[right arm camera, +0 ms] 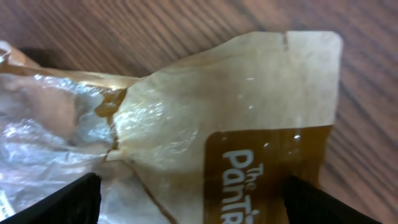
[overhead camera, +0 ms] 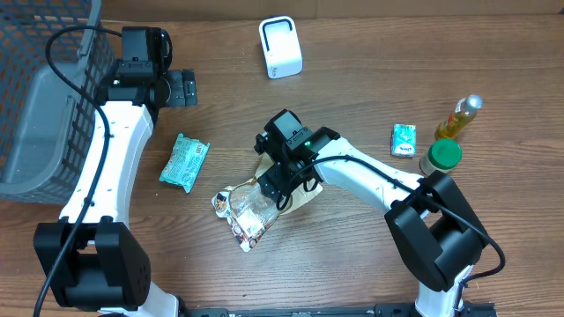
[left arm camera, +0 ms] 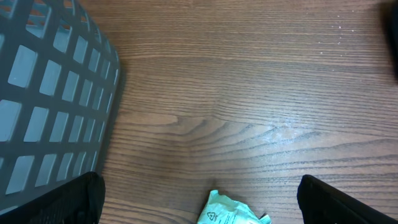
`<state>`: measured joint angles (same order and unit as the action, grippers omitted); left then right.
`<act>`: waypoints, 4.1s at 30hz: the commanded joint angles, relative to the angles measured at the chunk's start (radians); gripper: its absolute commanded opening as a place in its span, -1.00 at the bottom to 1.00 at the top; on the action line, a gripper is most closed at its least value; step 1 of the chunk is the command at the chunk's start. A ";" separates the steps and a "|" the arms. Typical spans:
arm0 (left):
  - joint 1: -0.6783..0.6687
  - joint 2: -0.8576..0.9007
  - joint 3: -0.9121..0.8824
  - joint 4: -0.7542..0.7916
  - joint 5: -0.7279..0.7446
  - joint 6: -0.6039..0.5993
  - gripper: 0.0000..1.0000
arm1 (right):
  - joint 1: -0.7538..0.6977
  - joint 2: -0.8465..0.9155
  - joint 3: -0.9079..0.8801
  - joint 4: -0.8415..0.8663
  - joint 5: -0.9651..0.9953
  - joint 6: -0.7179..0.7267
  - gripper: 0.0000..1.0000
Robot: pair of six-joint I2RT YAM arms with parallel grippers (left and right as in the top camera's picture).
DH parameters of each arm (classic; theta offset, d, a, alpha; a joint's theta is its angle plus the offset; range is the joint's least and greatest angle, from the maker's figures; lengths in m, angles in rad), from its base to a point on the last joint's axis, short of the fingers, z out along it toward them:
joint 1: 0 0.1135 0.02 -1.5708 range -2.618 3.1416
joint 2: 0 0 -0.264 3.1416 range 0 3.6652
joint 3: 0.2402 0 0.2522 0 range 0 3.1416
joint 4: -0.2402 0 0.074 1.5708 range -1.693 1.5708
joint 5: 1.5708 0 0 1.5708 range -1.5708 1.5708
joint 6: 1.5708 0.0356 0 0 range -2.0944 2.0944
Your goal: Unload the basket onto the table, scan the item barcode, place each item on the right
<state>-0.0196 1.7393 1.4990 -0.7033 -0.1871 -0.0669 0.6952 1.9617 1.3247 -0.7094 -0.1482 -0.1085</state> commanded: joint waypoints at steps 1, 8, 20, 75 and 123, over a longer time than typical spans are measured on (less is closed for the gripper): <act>-0.005 -0.018 0.020 0.003 -0.003 0.023 0.99 | 0.001 0.004 -0.005 0.028 0.045 -0.005 0.81; -0.005 -0.018 0.020 0.003 -0.003 0.023 0.99 | 0.001 0.004 -0.005 0.061 0.100 -0.005 0.91; -0.005 -0.018 0.020 0.003 -0.003 0.023 0.99 | 0.001 0.010 -0.065 0.063 0.098 -0.005 0.95; -0.005 -0.018 0.020 0.003 -0.003 0.023 0.99 | -0.194 0.079 0.059 -0.103 0.056 0.034 0.91; -0.005 -0.018 0.020 0.003 -0.003 0.023 0.99 | -0.394 0.113 0.116 -0.140 -0.640 0.139 -0.64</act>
<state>-0.0196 1.7390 1.4990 -0.7033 -0.1871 -0.0669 0.3061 2.0697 1.4120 -0.8505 -0.7525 0.0303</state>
